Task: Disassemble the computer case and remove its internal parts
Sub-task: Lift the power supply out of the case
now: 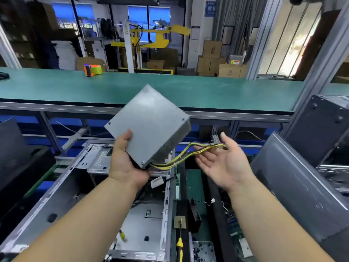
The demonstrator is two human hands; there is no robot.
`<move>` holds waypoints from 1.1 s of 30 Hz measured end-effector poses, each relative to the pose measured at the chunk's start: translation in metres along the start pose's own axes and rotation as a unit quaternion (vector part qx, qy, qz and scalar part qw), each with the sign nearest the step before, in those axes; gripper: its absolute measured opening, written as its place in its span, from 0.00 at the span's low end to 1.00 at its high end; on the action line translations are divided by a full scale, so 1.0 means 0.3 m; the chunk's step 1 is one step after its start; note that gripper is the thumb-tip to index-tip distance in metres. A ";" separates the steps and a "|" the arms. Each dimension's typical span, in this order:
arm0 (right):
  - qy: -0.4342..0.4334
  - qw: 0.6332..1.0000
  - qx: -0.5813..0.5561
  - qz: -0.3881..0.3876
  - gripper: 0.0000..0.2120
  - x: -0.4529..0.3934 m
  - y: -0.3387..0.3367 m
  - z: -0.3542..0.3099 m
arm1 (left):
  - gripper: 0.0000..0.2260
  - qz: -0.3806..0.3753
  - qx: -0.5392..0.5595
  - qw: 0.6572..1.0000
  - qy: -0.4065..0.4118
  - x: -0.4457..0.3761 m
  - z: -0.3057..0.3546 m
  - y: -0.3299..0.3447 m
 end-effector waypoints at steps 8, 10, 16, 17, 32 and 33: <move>-0.042 0.942 0.334 -0.010 0.40 -0.009 -0.098 -0.160 | 0.18 -0.048 -0.113 0.992 -0.038 0.015 -0.209 0.097; -0.062 0.933 0.353 0.014 0.37 -0.036 -0.157 -0.186 | 0.18 -0.041 -0.128 0.989 -0.055 0.007 -0.260 0.096; -0.007 0.945 0.322 -0.064 0.19 -0.108 -0.235 -0.170 | 0.12 -0.031 -0.214 0.969 -0.120 -0.008 -0.397 0.104; 0.003 0.951 0.303 -0.063 0.19 -0.125 -0.253 -0.169 | 0.10 -0.029 -0.229 0.964 -0.131 -0.011 -0.415 0.109; -0.014 0.983 0.177 -0.041 0.12 -0.287 -0.306 -0.210 | 0.07 -0.032 -0.261 0.950 -0.167 -0.127 -0.460 0.120; -0.017 0.982 0.186 -0.037 0.10 -0.295 -0.307 -0.214 | 0.07 -0.034 -0.258 0.951 -0.164 -0.138 -0.461 0.119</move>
Point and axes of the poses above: each hand's wrist, its own x-axis away from the middle knuckle, its own y-axis out of the palm, z = x × y, the point moved 8 cm from there along -x, towards the middle knuckle, and after that the axes turned 6 degrees about z, right-handed, at the moved point
